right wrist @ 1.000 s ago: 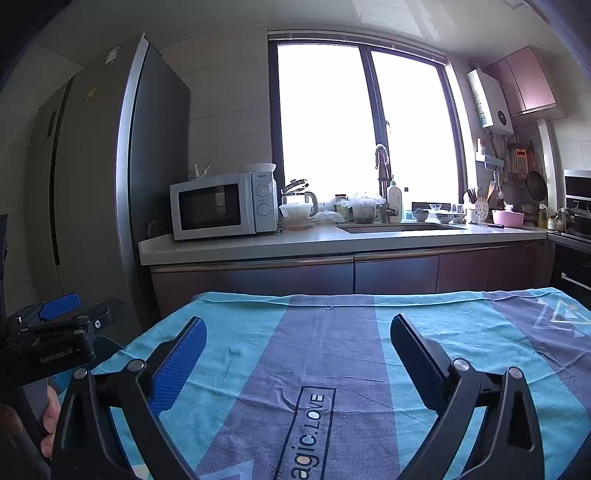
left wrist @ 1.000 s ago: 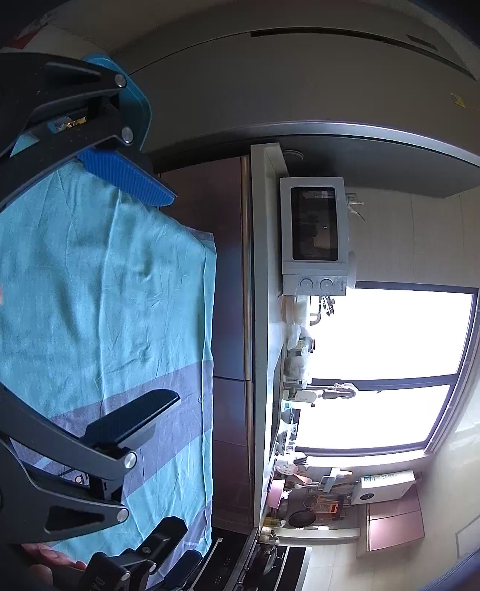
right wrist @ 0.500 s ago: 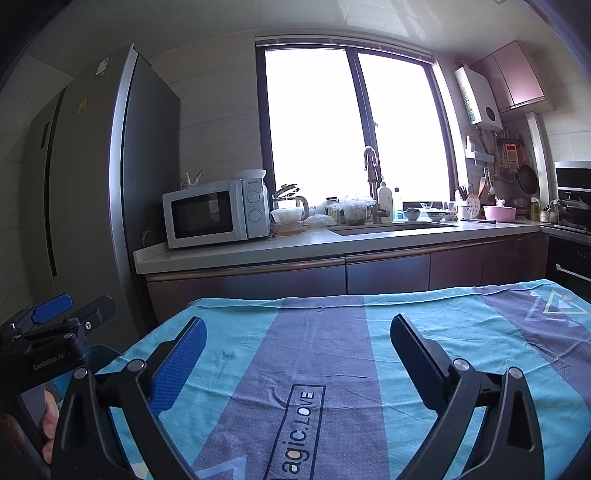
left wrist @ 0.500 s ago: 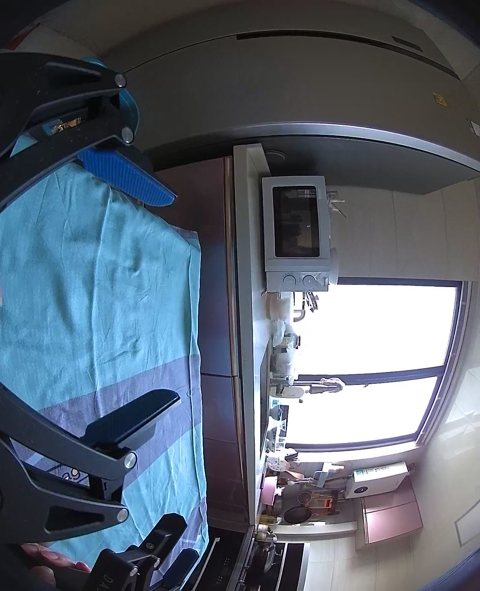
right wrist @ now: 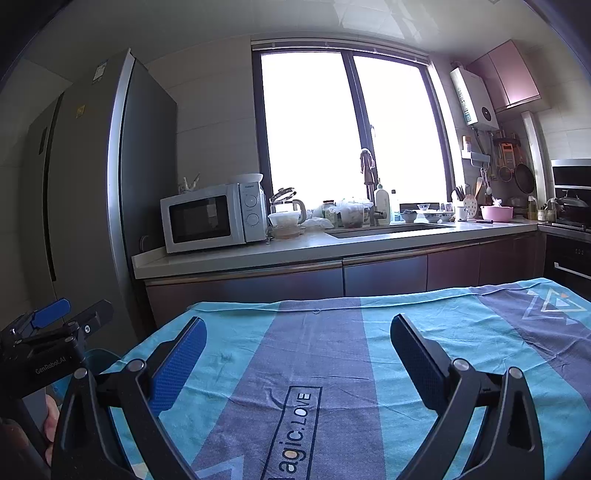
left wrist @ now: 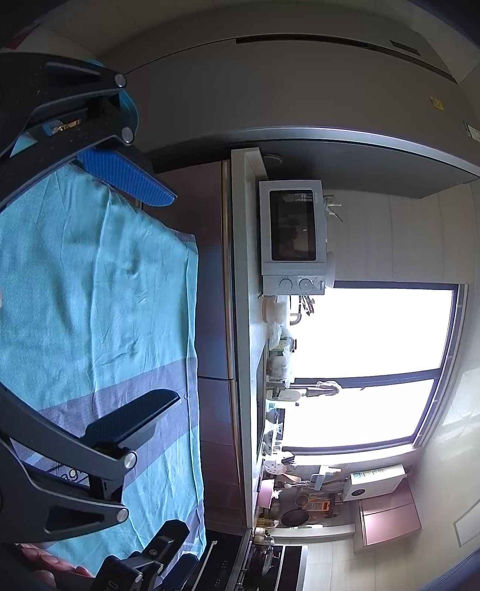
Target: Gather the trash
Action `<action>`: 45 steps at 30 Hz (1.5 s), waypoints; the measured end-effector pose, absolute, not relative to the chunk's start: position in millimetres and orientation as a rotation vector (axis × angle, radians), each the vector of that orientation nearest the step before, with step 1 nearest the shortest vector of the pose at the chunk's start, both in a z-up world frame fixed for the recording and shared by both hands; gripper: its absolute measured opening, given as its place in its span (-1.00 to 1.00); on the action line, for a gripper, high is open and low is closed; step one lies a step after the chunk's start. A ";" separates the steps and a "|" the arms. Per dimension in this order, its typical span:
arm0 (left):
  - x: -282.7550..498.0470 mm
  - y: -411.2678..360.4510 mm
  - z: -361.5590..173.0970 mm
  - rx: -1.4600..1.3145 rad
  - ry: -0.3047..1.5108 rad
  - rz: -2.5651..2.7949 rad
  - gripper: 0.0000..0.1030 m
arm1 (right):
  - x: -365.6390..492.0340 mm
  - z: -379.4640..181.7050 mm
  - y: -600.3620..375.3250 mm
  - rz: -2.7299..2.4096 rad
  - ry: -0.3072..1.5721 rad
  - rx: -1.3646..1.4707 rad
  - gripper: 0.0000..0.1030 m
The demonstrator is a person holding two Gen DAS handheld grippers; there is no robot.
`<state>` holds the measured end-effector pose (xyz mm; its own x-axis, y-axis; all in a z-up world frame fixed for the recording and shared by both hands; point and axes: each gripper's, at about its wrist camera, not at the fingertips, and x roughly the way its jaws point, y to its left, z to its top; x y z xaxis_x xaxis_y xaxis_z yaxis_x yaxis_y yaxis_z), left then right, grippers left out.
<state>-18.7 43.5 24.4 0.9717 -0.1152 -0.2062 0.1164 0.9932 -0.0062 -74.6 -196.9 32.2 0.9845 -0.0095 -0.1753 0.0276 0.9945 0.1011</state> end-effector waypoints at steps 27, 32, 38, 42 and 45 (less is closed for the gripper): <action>-20.5 44.8 27.2 0.007 0.197 -0.106 0.89 | -75.8 35.5 -199.7 -0.032 0.167 0.103 0.87; -20.0 44.5 27.6 0.008 0.196 -0.103 0.89 | -73.4 35.9 -199.9 -0.030 0.173 0.105 0.87; -18.7 42.5 27.1 0.013 0.193 -0.117 0.89 | -72.6 35.7 -203.0 -0.030 0.173 0.112 0.87; -9.4 40.3 24.1 0.014 0.229 -0.124 0.89 | -72.1 34.2 -207.5 -0.036 0.180 0.110 0.87; 8.8 36.7 17.4 0.008 0.316 -0.150 0.89 | -68.0 31.6 -215.7 -0.044 0.202 0.123 0.87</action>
<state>8.8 36.7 17.4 0.9393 -0.1459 -0.3104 0.1486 0.9888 -0.0153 -68.0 -215.7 31.6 0.9788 -0.0313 -0.2025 0.0560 0.9915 0.1172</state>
